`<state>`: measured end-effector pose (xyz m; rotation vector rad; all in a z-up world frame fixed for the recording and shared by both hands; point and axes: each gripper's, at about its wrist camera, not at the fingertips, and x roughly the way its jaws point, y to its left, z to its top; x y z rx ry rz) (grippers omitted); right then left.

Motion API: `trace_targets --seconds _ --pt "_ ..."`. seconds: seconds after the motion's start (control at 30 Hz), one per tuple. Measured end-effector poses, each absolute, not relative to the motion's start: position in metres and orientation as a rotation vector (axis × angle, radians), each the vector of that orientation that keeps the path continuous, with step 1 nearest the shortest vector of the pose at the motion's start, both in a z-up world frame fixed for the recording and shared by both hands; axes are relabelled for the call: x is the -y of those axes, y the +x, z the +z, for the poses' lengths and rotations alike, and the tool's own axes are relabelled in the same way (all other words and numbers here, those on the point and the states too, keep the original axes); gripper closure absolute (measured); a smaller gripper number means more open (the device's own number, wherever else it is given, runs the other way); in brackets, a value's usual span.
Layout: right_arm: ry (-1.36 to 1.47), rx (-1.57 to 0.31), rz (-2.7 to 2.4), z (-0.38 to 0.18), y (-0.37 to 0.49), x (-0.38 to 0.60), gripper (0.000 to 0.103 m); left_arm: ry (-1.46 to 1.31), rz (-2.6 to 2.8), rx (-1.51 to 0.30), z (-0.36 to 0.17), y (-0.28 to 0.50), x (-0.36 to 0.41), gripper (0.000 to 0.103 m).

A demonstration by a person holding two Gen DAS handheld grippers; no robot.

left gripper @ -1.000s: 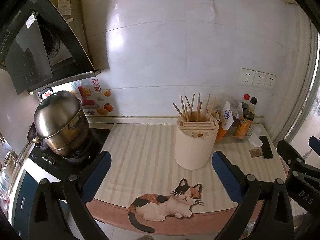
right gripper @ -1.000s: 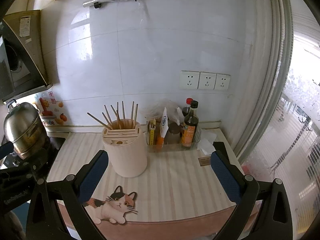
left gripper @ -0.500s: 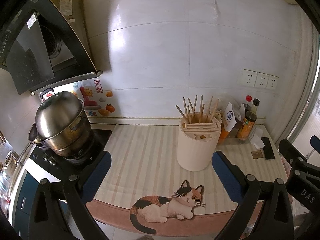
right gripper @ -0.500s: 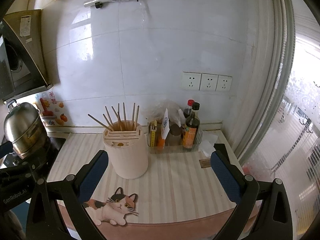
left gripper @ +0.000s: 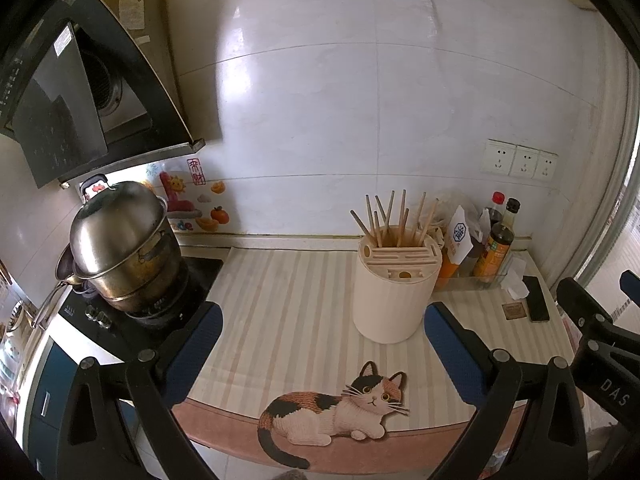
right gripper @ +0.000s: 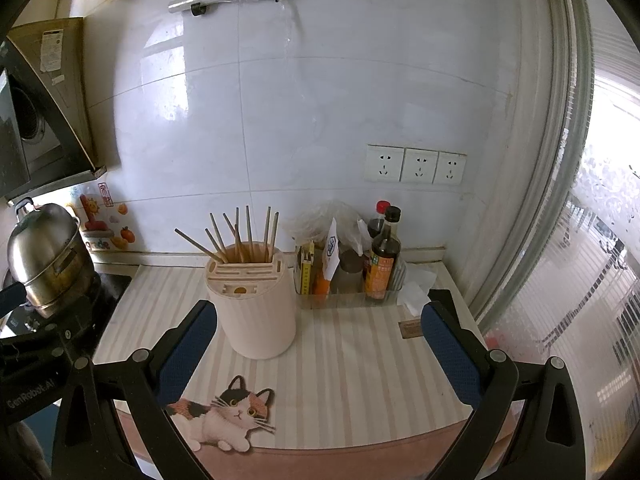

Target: Organize utensils

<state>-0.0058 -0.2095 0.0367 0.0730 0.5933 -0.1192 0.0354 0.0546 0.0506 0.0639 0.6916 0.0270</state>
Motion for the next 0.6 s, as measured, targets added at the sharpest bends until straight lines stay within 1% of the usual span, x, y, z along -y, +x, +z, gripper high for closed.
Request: trace_targets --seconds 0.6 --pt "0.068 -0.589 -0.110 0.0359 -0.0029 0.2102 0.000 0.057 0.035 -0.692 0.0503 0.0371 -0.0512 0.000"
